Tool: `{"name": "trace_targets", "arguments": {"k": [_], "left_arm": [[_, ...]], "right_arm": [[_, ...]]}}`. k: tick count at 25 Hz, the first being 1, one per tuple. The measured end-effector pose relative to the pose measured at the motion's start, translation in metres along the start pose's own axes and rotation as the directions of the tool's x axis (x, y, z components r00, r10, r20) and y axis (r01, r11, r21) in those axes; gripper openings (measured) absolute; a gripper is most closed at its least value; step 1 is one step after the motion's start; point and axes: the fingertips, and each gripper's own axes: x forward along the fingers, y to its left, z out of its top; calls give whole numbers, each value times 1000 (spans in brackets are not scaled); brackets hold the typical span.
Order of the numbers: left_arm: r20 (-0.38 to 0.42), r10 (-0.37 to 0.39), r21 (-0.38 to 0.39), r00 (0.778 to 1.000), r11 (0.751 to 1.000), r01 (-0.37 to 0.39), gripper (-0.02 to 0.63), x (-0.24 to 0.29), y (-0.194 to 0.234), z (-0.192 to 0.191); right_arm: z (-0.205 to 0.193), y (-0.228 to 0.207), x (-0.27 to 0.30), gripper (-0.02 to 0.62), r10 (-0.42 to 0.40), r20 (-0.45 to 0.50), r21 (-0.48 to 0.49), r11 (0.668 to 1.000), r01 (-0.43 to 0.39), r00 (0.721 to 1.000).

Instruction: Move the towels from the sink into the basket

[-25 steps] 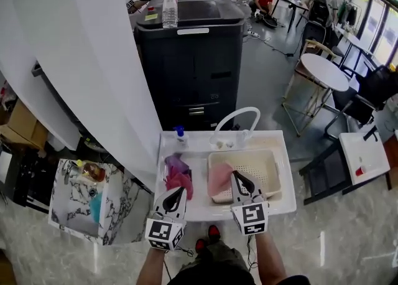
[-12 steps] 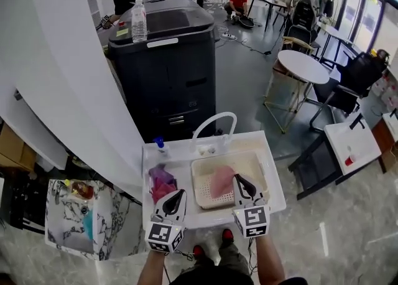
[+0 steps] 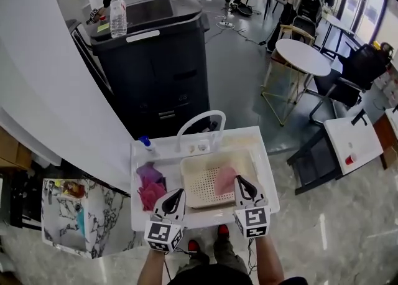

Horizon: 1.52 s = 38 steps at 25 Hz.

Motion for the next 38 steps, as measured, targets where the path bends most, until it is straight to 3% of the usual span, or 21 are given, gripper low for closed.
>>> {"name": "trace_targets", "arguments": {"k": [13, 25, 38], "left_arm": [[-123, 54, -46, 991, 997, -60, 3, 42, -20, -50], [-222, 48, -86, 974, 994, -69, 3, 65, -31, -102], [-274, 35, -111, 961, 992, -68, 3, 78, -36, -131]], "right_arm": [[-88, -30, 27, 32, 88, -145, 63, 995, -79, 985], [-161, -25, 48, 32, 160, -280, 104, 985, -136, 947], [-196, -24, 58, 33, 189, -345, 132, 980, -152, 919]]}}
